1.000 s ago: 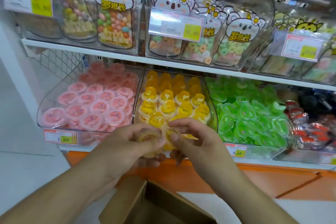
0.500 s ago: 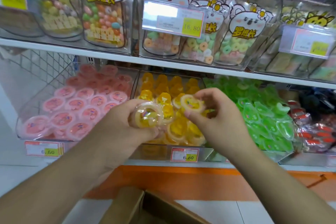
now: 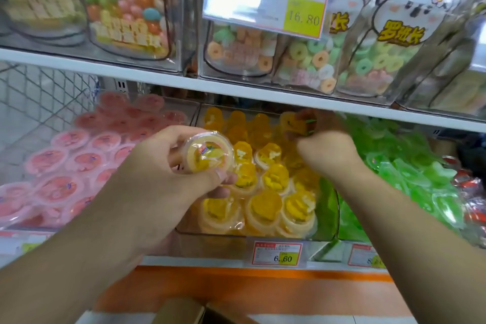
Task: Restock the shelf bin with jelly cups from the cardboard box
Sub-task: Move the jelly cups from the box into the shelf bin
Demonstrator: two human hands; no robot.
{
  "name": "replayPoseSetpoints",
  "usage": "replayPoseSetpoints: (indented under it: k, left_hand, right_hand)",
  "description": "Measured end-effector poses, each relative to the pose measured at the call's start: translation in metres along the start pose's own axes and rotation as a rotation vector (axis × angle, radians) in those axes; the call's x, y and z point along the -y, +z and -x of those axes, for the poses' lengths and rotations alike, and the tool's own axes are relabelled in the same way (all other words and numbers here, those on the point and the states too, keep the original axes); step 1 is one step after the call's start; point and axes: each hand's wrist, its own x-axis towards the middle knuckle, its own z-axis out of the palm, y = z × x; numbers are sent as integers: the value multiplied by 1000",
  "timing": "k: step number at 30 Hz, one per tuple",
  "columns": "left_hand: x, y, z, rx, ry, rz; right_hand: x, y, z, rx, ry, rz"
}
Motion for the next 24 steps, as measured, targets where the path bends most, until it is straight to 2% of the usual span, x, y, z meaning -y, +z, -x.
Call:
replayPoseSetpoints:
  k: [4, 6, 11, 24]
  left_hand:
    - [3, -2, -2, 14, 17, 10]
    - [4, -3, -2, 14, 17, 21]
    - [8, -6, -5, 14, 21, 18]
    - [7, -4, -3, -11, 16, 9]
  right_hand:
    - [8, 7, -18, 70, -32, 146]
    - [11, 9, -24, 63, -63, 110]
    - [5, 21, -34, 138, 50, 114]
    - [2, 22, -39, 246, 68, 98]
